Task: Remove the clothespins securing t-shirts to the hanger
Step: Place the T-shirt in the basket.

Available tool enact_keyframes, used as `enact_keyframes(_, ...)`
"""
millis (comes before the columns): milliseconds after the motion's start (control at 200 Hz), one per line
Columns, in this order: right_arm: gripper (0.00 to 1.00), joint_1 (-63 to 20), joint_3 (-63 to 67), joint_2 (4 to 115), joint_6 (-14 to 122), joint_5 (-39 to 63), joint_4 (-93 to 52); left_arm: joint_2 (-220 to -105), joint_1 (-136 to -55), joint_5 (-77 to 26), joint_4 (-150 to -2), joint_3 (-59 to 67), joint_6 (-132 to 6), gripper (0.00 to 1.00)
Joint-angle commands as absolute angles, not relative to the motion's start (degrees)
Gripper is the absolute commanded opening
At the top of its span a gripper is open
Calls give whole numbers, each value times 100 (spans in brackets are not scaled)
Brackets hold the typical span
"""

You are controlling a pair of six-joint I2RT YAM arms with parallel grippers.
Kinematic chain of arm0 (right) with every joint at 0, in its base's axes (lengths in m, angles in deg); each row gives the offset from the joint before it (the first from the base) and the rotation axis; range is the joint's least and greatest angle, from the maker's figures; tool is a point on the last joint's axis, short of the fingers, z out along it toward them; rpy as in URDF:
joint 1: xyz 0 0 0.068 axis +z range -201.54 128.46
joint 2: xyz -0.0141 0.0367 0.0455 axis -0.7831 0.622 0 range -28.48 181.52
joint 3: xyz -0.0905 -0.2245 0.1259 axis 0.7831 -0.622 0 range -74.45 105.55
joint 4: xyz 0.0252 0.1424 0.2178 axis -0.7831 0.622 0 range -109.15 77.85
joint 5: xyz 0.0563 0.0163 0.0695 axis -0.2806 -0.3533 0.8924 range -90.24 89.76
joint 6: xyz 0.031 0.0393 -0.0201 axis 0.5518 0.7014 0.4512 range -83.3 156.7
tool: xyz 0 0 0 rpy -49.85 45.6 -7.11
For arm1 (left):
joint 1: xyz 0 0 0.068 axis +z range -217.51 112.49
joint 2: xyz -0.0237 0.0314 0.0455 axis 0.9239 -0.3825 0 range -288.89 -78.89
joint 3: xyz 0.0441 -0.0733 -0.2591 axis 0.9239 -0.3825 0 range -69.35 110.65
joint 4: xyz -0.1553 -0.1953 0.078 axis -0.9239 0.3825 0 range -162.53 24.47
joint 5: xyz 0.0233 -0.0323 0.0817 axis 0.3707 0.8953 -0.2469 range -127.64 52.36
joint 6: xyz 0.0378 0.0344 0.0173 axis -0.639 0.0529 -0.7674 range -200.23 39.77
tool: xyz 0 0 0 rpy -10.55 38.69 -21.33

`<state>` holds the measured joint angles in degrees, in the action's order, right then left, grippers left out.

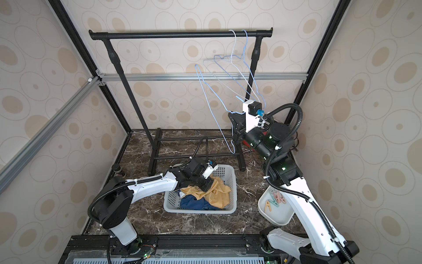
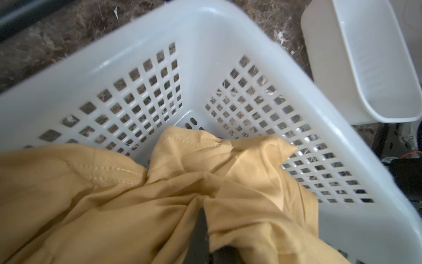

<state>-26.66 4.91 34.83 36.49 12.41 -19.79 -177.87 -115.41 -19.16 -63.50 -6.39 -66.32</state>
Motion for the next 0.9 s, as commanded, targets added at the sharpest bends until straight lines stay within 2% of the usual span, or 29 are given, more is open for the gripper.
enact_keyframes(0, 0, -2702, 570, 3404, 3651, 1145, -1860, -17955, -11524, -2046, -6009, -508, -6843, 16)
enact_keyframes(35, 0, -2700, 582, 3392, 3625, 1033, -1758, -17961, -11524, -2035, -5932, -465, -6907, 29)
enact_keyframes(210, 0, -2700, 507, 3305, 3598, 995, -1465, -17470, -11528, -2267, -5737, -518, -7125, 64)
enact_keyframes(331, 0, -2702, 380, 3208, 3595, 1029, -1353, -16948, -11525, -2690, -5121, -430, -7487, 77)
enact_keyframes(581, 0, -2702, 242, 3095, 3522, 1048, -1073, -15933, -11530, -3463, -3827, -152, -8227, 90)
enact_keyframes(746, 0, -2700, 200, 3068, 3468, 1087, -845, -15446, -11524, -4086, -3091, 131, -8604, 91)
enact_keyframes(891, 0, -2696, 212, 3104, 3554, 1058, -387, -14983, -11528, -4651, -3024, 437, -9568, 91)
